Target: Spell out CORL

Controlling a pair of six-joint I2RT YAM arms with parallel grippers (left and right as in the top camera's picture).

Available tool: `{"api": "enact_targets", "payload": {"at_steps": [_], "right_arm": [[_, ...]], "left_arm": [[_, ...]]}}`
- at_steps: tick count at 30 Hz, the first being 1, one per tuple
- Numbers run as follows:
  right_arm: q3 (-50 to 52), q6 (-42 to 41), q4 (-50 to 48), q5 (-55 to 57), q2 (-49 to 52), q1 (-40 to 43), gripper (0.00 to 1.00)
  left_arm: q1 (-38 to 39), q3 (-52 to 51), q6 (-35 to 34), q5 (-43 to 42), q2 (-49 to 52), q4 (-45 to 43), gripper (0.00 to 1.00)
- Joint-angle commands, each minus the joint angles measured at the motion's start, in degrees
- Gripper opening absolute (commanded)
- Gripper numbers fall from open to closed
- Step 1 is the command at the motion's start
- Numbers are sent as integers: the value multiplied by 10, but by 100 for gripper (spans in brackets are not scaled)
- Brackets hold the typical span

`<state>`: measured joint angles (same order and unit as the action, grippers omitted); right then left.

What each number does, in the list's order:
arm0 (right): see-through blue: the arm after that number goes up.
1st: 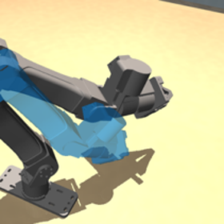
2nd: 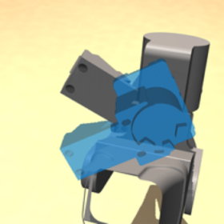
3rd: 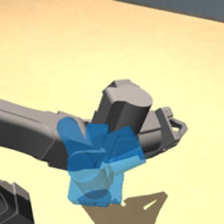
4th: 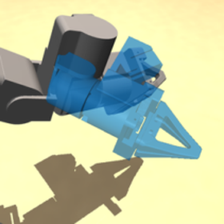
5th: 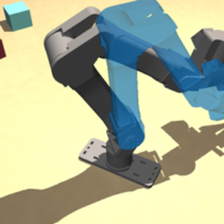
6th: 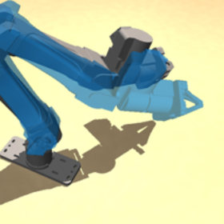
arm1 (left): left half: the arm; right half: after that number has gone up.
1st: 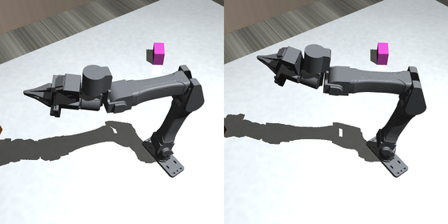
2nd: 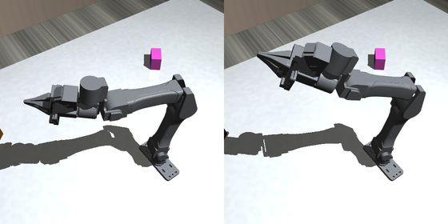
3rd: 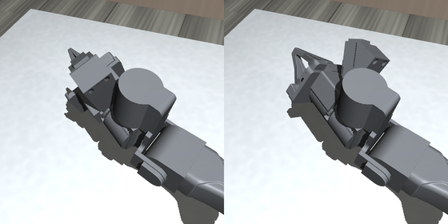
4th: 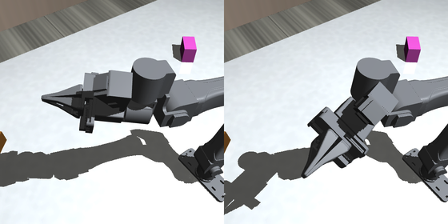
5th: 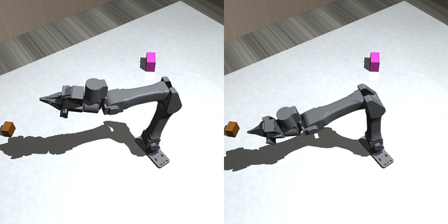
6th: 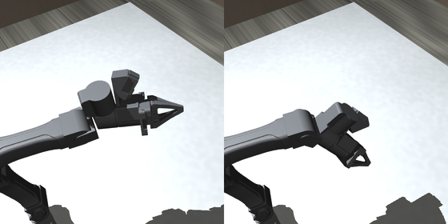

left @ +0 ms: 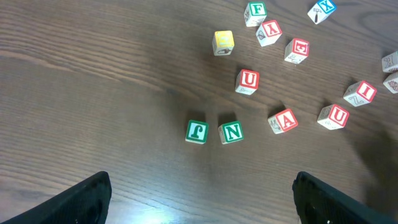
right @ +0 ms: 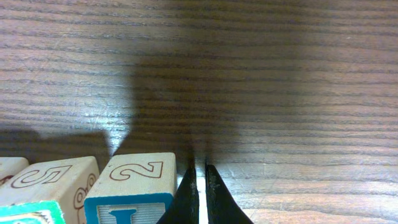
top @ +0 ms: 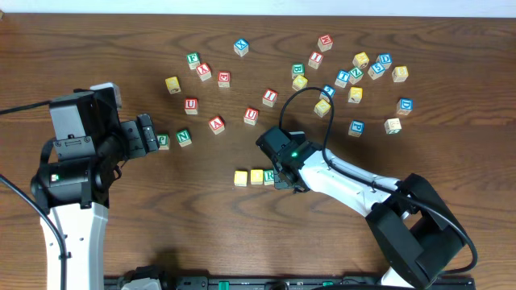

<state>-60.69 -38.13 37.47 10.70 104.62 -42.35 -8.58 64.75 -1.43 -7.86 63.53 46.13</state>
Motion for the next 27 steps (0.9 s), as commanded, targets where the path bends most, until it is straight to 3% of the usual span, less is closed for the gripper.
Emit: {"api": "enact_targets", "payload": {"at_steps": [1, 27], "right_arm": [[1, 11, -7, -8, 5, -2, 1], [1, 18, -13, -14, 5, -16, 1]], "left_arm": [[-2, 11, 3, -7, -3, 1, 92], [-2, 11, 3, -7, -3, 1, 92]]}}
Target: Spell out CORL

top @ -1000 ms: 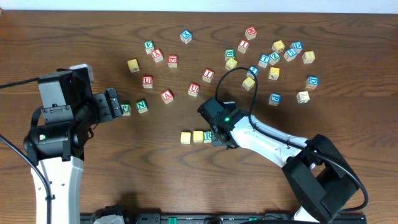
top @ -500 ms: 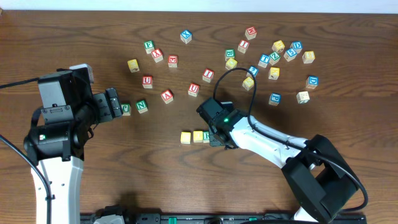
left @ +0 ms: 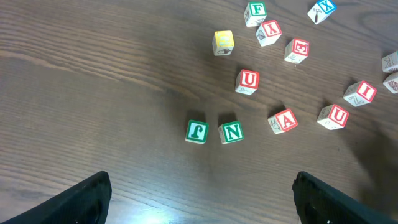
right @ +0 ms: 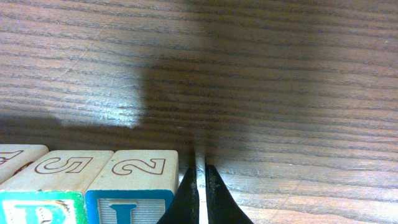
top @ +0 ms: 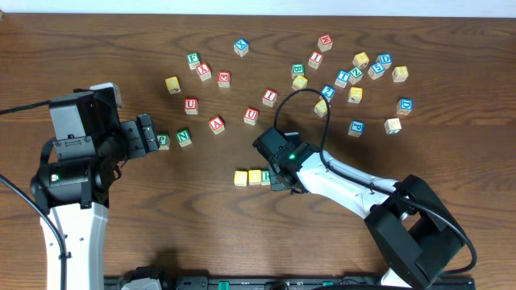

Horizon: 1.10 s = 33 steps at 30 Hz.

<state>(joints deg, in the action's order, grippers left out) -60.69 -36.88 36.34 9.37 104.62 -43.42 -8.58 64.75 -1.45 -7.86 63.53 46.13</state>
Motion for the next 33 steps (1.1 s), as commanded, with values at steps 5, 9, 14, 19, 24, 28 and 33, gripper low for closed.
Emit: {"api": "enact_targets", "payload": {"at_steps": [5, 9, 14, 19, 24, 28, 33], "right_arm": [[1, 6, -1, -1, 5, -5, 1], [1, 5, -2, -1, 5, -5, 1], [1, 5, -4, -1, 5, -5, 1], [1, 6, -6, -1, 5, -5, 1], [1, 6, -6, -1, 5, -5, 1], [1, 10, -3, 7, 5, -5, 1], [1, 8, 13, 61, 5, -4, 1]], "left_arm": [[-2, 11, 3, -7, -3, 1, 92], [-2, 11, 3, -7, -3, 1, 92], [-2, 11, 3, -7, -3, 1, 92], [-2, 11, 3, -7, -3, 1, 92], [-2, 11, 3, -7, -3, 1, 92], [-2, 11, 3, -7, -3, 1, 92], [-2, 11, 3, -7, -3, 1, 92]]}}
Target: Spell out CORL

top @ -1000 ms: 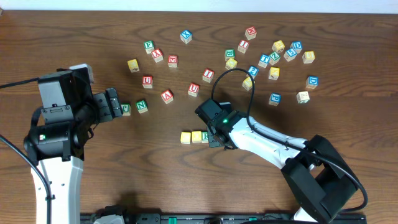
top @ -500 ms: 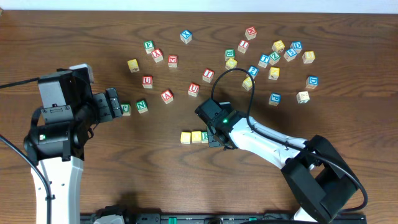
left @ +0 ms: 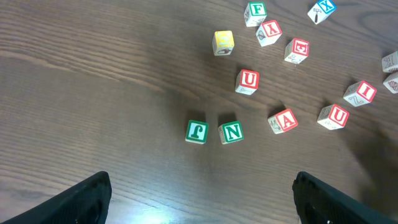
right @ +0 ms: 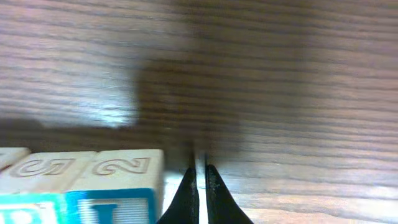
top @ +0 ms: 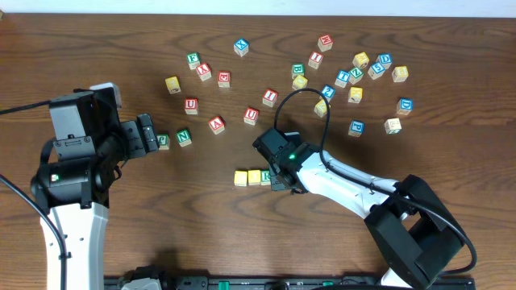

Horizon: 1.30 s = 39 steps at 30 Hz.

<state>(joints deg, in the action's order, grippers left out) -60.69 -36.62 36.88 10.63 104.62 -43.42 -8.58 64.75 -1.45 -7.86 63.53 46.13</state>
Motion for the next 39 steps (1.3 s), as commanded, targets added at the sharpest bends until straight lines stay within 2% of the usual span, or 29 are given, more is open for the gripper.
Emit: {"api": "enact_targets", "payload": {"at_steps": [1, 17, 27, 31, 39], "right_arm": [[1, 2, 13, 58, 5, 0, 1], [-43, 10, 96, 53, 5, 81, 1], [-223, 73, 180, 49, 0, 114, 1], [-289, 114, 200, 24, -38, 147, 1], [-294, 175, 211, -7, -141, 243, 1]], "left_arm": [[-2, 11, 3, -7, -3, 1, 92], [-2, 11, 3, -7, -3, 1, 92], [-2, 11, 3, -7, -3, 1, 92], [-2, 11, 3, -6, -3, -1, 92], [-2, 11, 3, -6, -3, -13, 92]]}}
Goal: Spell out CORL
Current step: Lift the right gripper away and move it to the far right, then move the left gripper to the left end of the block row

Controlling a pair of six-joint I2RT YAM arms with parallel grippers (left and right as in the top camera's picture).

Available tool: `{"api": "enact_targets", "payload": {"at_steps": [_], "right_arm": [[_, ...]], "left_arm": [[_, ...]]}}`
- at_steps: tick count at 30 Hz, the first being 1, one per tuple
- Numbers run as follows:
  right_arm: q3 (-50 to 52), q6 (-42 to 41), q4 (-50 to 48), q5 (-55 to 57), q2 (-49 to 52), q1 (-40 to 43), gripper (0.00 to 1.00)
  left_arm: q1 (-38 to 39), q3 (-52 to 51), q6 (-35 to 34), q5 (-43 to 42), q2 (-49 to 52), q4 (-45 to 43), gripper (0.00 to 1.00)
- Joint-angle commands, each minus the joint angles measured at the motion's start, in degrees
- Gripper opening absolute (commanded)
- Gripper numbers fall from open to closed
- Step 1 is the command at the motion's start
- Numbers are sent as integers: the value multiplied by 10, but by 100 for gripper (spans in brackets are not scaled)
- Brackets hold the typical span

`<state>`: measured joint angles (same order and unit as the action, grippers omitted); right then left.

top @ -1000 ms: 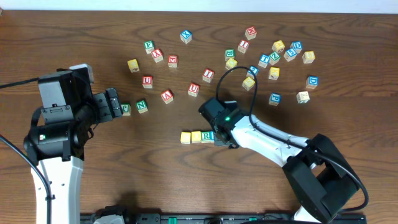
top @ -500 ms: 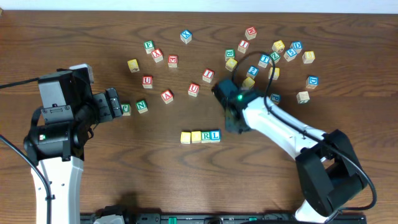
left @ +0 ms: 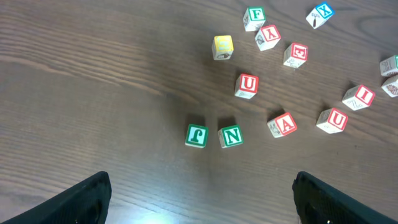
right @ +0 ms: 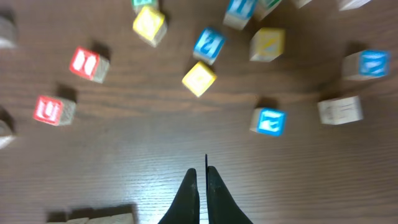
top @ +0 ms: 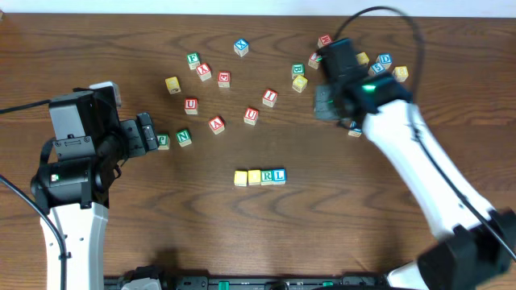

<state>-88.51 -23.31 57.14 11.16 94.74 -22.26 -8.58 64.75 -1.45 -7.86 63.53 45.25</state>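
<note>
A row of four blocks point(top: 260, 176) lies mid-table: two yellow ones, then a green R point(top: 268, 176) and a blue L point(top: 279, 175). Their yellow letters are too small to read. My right gripper point(top: 324, 106) hangs shut and empty well above the table, up and right of the row, over scattered blocks. In the right wrist view its fingertips point(right: 202, 177) are pressed together, and the row's end point(right: 93, 216) shows at the bottom left. My left gripper point(top: 148, 134) stands open at the left, with a green J point(left: 197, 134) and a green N point(left: 231, 136) ahead of it.
Loose letter blocks are scattered over the far half of the table: red U point(left: 247, 85), red A point(left: 282, 124), yellow block point(right: 199, 78), blue blocks point(right: 268, 121). The wooden table point(top: 161, 217) is bare near the front edge.
My right gripper was low on the table against the right side of the blue L block. Now it is raised and far up-right over the scattered blocks, still shut. The left arm has barely moved.
First my shut right gripper stood beside the blue L block, which sat slightly off from the row. Afterwards the L lay flush with the green R, and the gripper stayed there. Now the gripper is away and the four blocks stand alone in line.
</note>
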Motion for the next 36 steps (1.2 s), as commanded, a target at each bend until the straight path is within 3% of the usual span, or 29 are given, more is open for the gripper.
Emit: {"api": "enact_targets", "payload": {"at_steps": [1, 2, 3, 4, 6, 7, 9, 10, 18, 25, 31, 36], "right_arm": [[-15, 48, 12, -12, -49, 42, 1], [-15, 52, 16, -13, -54, 50, 1], [-15, 52, 22, -12, -59, 60, 1], [-15, 58, 26, -12, -63, 70, 1], [-15, 64, 31, -12, -66, 87, 1], [-15, 67, 31, -13, -66, 97, 1], [-14, 68, 31, -13, -66, 102, 1], [-14, 72, 31, -13, -66, 102, 1], [-14, 83, 29, -10, -66, 103, 1], [-14, 82, 29, -10, -66, 103, 1], [-14, 93, 31, -3, -66, 111, 1], [-14, 93, 31, -3, -66, 113, 1]], "left_arm": [[-2, 11, 3, -8, -3, -4, 92], [-2, 11, 2, -8, -3, -3, 87], [-2, 11, -6, -9, -3, -3, 74], [-2, 11, -20, -20, -2, -3, 68], [-1, 6, -34, -72, 1, -3, 55], [5, -4, -34, -112, 7, -3, 32], [19, -20, -36, -118, 21, 0, 10], [26, -28, -36, -116, 28, 0, 8], [99, -67, -48, -116, 154, -2, 8], [208, -70, -68, -114, 275, 0, 8], [284, -102, -134, 13, 290, -15, 8], [295, -108, -139, 20, 290, -14, 7]]}}
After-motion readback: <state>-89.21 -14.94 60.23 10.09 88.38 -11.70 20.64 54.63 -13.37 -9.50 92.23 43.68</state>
